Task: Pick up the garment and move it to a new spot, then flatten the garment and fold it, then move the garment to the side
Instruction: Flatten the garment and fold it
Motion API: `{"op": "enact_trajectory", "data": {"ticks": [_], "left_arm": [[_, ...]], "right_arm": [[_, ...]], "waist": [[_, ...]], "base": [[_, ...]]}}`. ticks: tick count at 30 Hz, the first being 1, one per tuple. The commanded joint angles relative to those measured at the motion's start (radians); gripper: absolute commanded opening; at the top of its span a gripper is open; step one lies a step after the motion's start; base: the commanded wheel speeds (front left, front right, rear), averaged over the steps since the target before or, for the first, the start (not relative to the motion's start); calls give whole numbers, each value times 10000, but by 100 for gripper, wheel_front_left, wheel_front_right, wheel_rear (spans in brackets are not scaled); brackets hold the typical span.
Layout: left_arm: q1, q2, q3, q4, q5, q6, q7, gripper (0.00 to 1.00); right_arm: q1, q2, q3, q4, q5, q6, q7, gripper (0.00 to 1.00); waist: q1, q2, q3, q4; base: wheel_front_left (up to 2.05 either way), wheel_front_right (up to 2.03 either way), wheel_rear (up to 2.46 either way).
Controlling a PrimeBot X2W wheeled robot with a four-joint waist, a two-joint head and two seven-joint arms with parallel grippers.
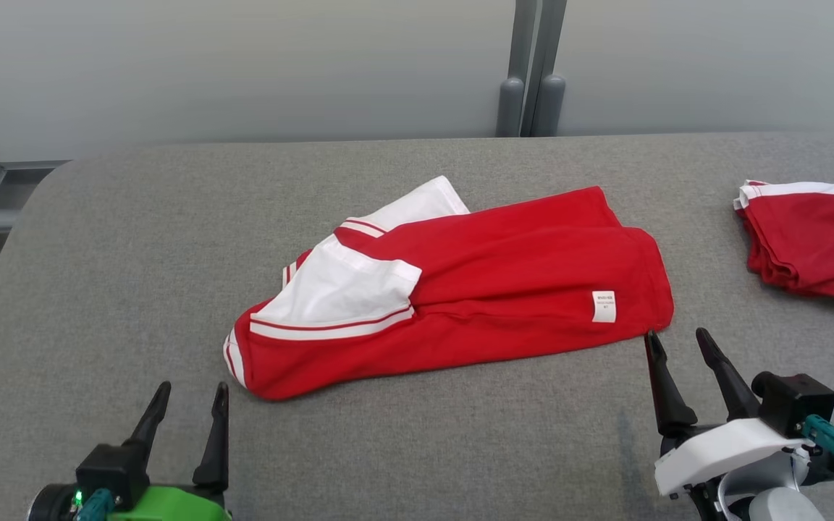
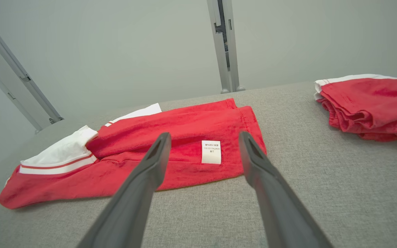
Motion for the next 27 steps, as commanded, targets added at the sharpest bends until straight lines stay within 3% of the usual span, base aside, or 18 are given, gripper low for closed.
{"op": "enact_trajectory", "data": {"ticks": [1,5,11,12,18,27], "left_arm": [[-353,92,-106,31,44,-86,141,100],[-1318,215,-557,237,-41,-301,960,100],[-3396,402,-1437,871,-445,-498,2865,100],[-3396,402,-1437,871,-445,-498,2865,100],[-5865,521,-2068,1780,-881,-543,4494,100],[-8567,841,-3175,3235,-1892,-543,6459,100]], "right_arm": [[-138,-70,-34,-104,-105,-12,104,100],[-415,-100,-402,-230,-300,-12,1005,100],[-1138,-481,-626,-450,-924,-9,3682,100],[-1138,-481,-626,-450,-924,-9,3682,100],[-2208,-744,-803,-781,-1262,-9,6002,100],[-3594,-981,-530,-853,-1478,-10,6931,100]], "waist": [[0,0,85,27],[0,0,342,46],[0,0,1035,-28],[0,0,1035,-28],[0,0,2120,-266],[0,0,3513,-751]], "base": [[0,0,0],[0,0,0],[0,0,0],[0,0,0],[0,0,0],[0,0,0]]}}
